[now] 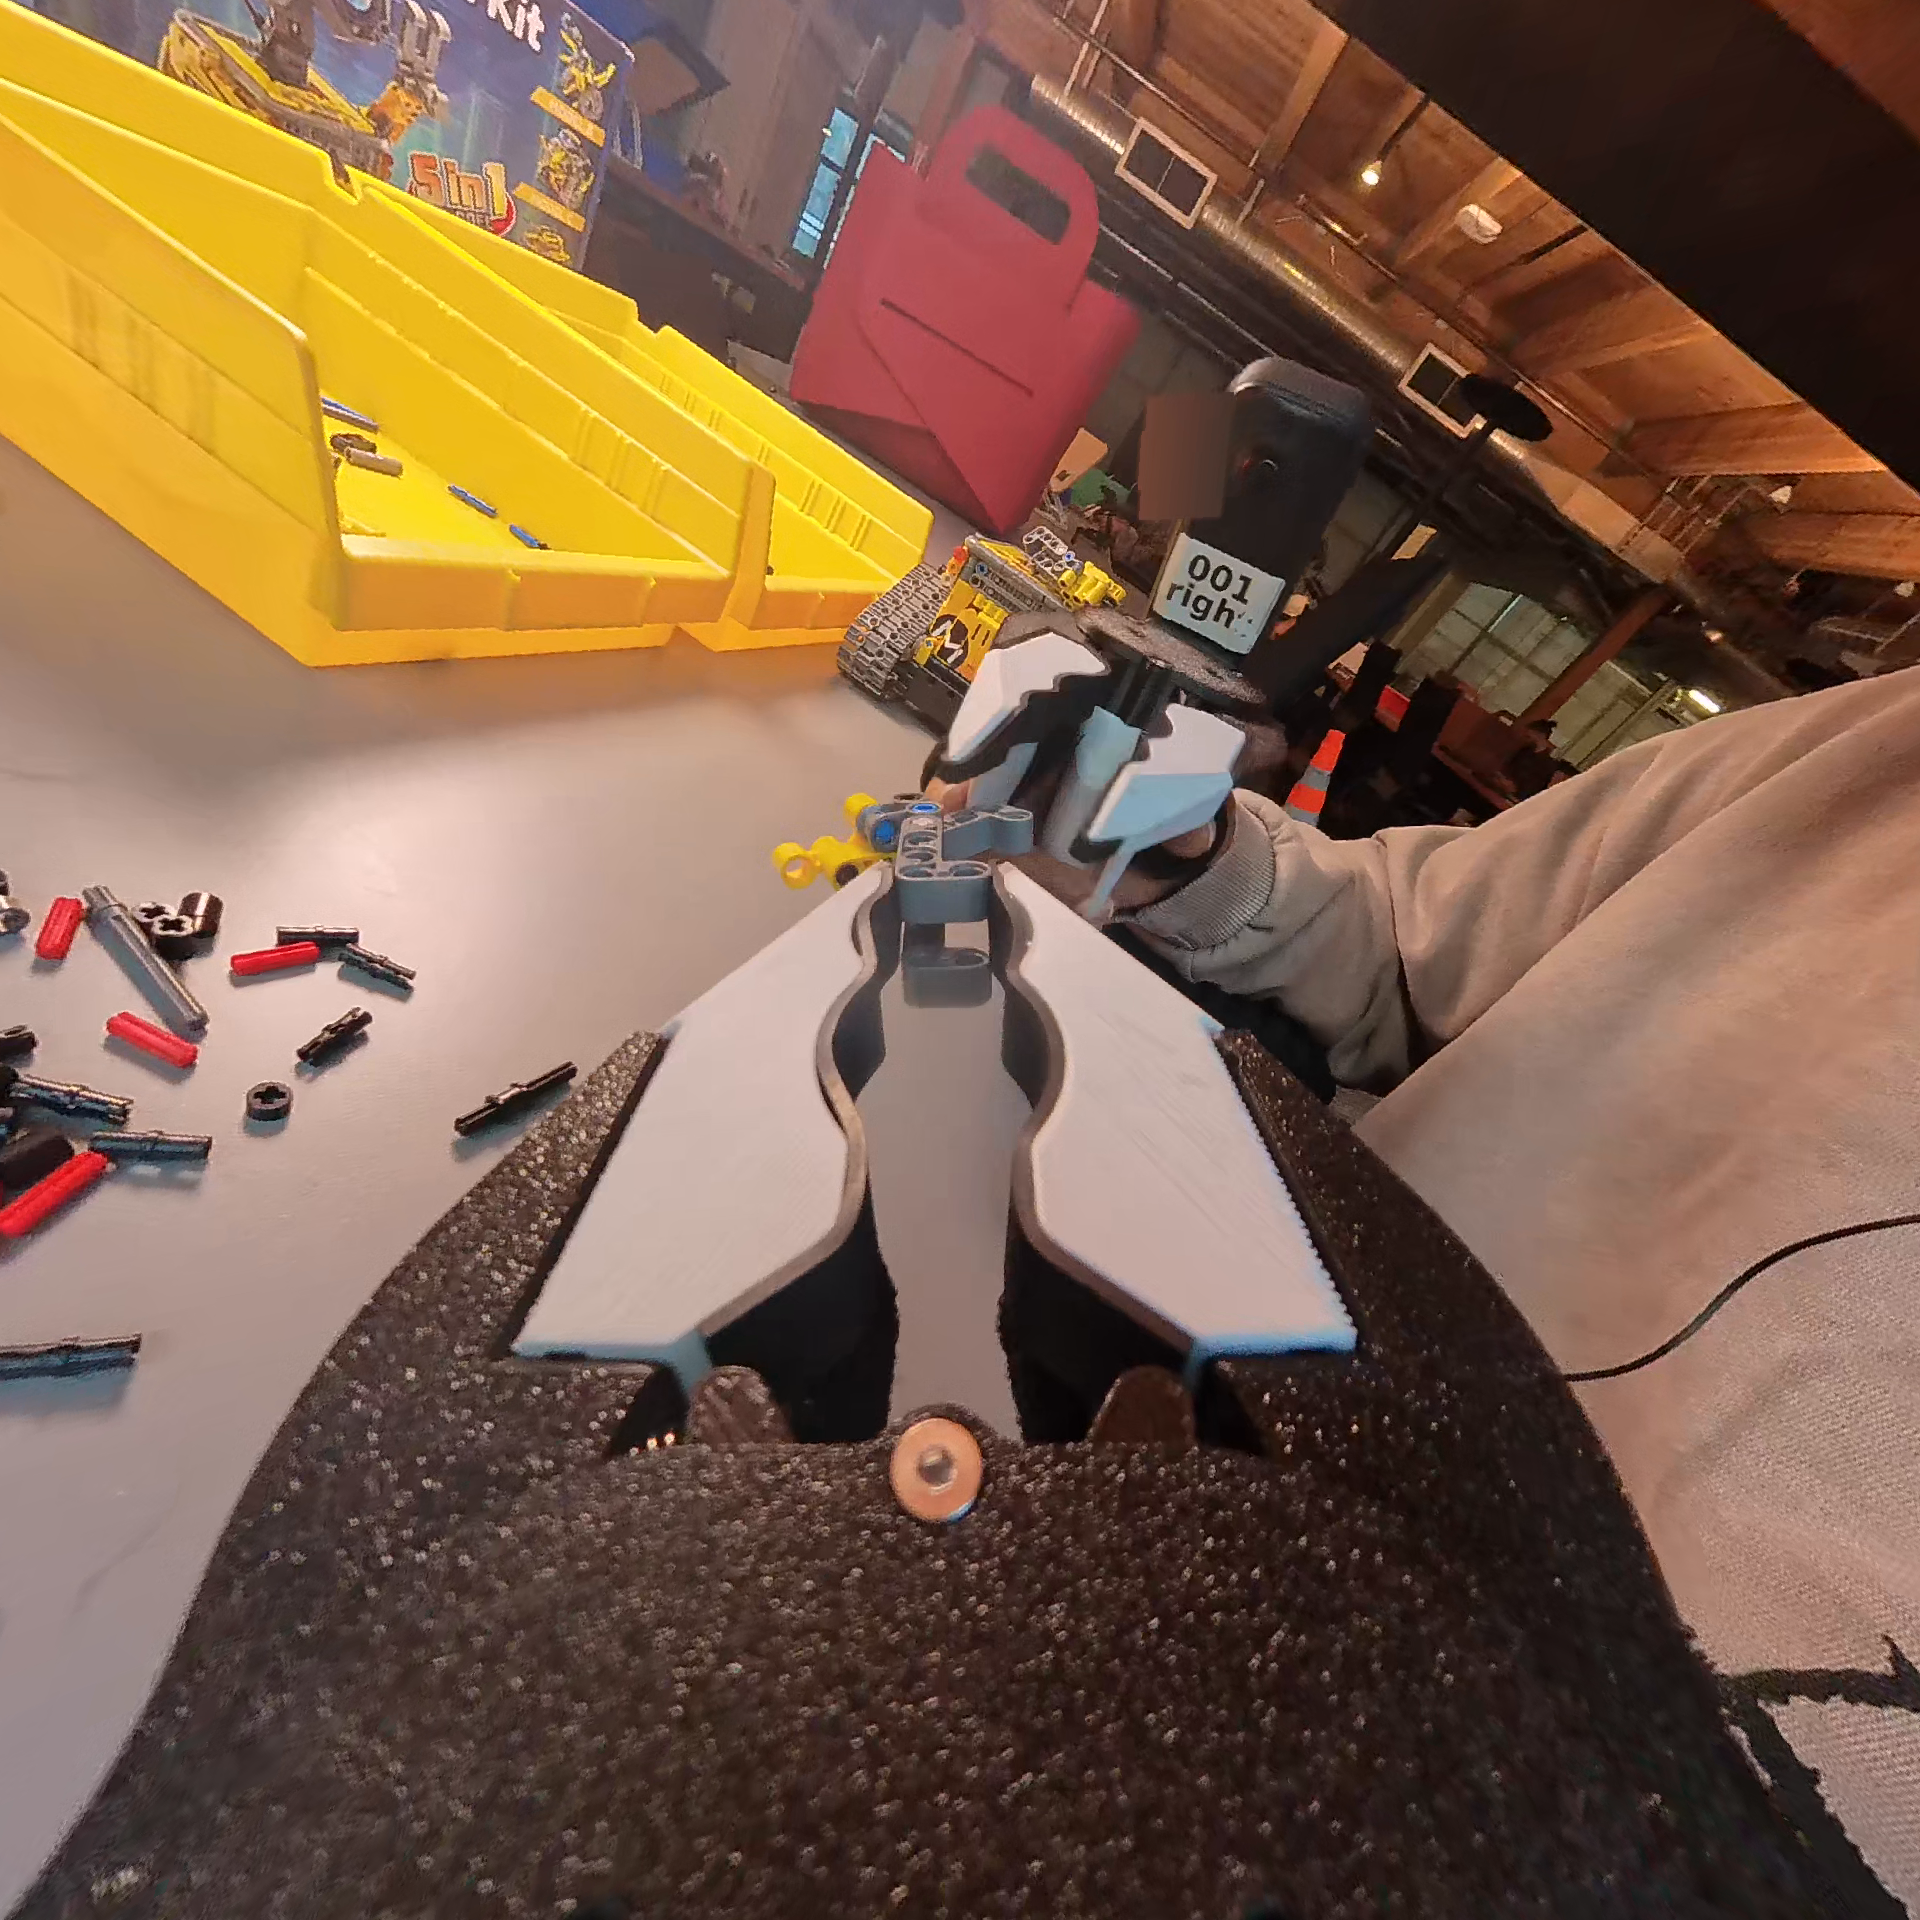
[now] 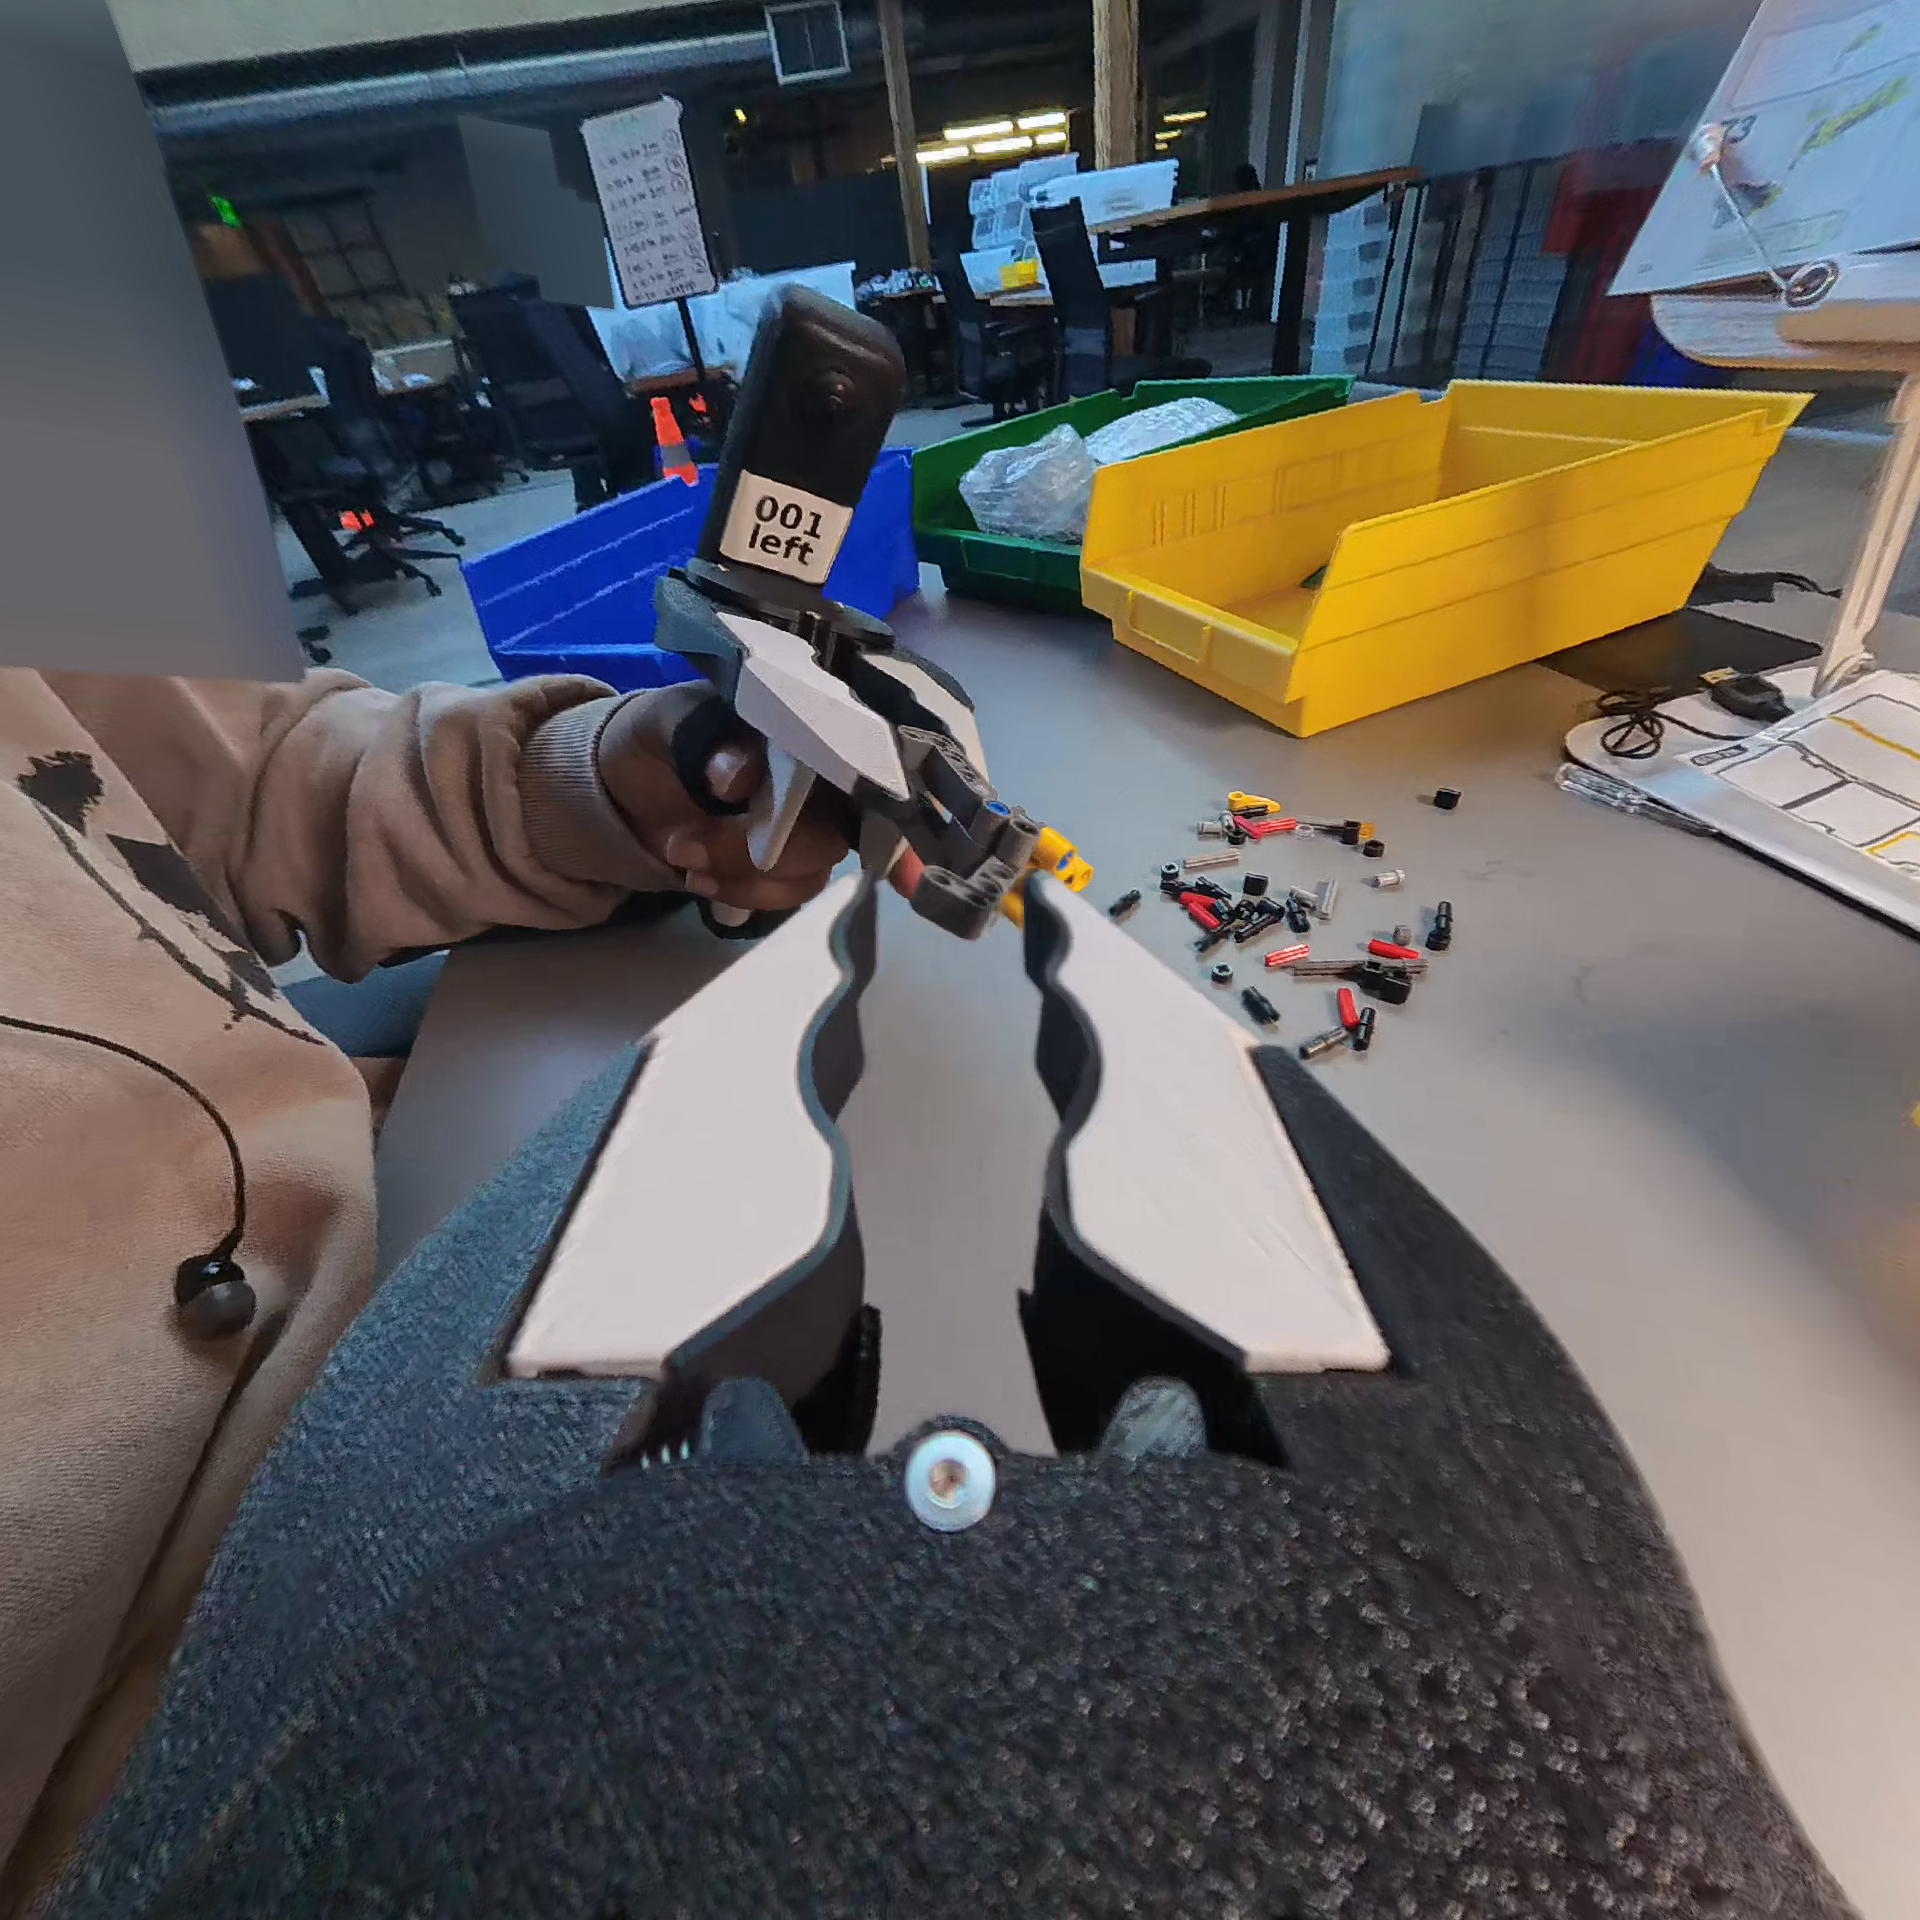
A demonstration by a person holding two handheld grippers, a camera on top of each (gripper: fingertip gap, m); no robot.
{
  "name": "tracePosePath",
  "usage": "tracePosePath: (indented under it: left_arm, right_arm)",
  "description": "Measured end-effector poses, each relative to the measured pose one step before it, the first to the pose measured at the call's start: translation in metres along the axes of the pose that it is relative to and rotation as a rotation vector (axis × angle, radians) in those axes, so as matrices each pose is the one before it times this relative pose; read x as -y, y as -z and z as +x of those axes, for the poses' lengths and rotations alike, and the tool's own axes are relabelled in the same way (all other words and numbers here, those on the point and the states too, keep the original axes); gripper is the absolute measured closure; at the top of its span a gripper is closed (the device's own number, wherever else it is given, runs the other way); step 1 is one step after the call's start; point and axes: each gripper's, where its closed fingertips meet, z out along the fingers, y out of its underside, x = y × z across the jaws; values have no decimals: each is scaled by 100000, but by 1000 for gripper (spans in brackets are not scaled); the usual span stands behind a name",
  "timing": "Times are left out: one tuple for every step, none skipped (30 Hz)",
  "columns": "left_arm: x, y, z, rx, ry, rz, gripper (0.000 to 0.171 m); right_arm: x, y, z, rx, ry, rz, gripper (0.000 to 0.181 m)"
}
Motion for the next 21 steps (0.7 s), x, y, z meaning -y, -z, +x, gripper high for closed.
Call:
tracePosePath:
  left_arm:
    - [-28, -39, -95, 278, 384, 199, 156]
    - [-6, -34, -29, 249, -203, 287, 156]
    - [5, -61, 61, 185, -1269, 163, 155]
    - [-10, -54, 107, 507, -2447, -115, 155]
    - [60, -24, 190, 398, -3410, 175, 156]
    - [58, -15, 139, 844, -3526, 103, 156]
    - [10, -11, 134, 626, -3317, -196, 156]
    - [77, 22, 202, -286, -2130, 279, 156]
    - [93, 11, 214, -872, -847, 391, 156]
    - [21, -18, 195, -980, -555, -60, 156]
    - [-58, -57, 199, -765, -983, -470, 156]
    - [-75, -81, 143, -168, -1288, -570, 156]
    - [-80, -52, 81, -37, -613, -687, 156]
    - [-25, -15, 52, -452, 493, -295, 156]
    - [72, 32, 91, -917, 908, 442, 156]
    - [82, 44, 118, -994, 785, 410, 156]
    - [25, 26, 84, -523, 233, 17, 156]
    - [-74, -8, 25, 45, -125, -591, 156]
    - [-85, -39, 25, -62, 13, -586, 156]
    - [5, -19, 111, -606, 328, -40, 156]
    - [73, 11, 143, -778, 394, 314, 156]
  right_arm:
    - [-289, -299, 37, -1921, 1569, -2353, 143]
    - [-275, -300, 23, -1877, 1203, -1836, 138]
    - [-218, -255, 19, -1719, 160, -1327, 141]
    - [-4, -120, -84, -794, -275, 320, 153]
    - [98, -9, 107, -1321, -592, 947, 160]
    - [40, 62, 124, -486, 44, 363, 163]
    - [57, 70, -24, 849, -733, -54, 164]
    - [200, 114, -88, 911, -357, 866, 164]
    - [286, 136, -133, 926, 204, 1456, 164]
    - [302, 145, -143, 943, 693, 1601, 164]
    - [447, 216, -119, 1237, 354, 2734, 165]
    - [354, 196, -108, 1805, -955, 2248, 165]
    - [167, 142, -63, 1993, -1714, 1162, 165]
    - [-6, 90, -25, 1747, -2092, 356, 165]
    - [-2, 46, -74, 1798, -2507, 607, 165]
    - [29, 38, -105, 1925, -2477, 930, 165]
    - [16, 32, -124, 1991, -2169, 672, 165]
    - [127, 50, -89, 1787, -1916, 1226, 166]
    - [140, 69, -48, 1575, -2126, 1218, 166]
    - [130, 70, -101, 2002, -2236, 1189, 166]
    - [163, 70, -174, 2411, -2314, 1445, 166]
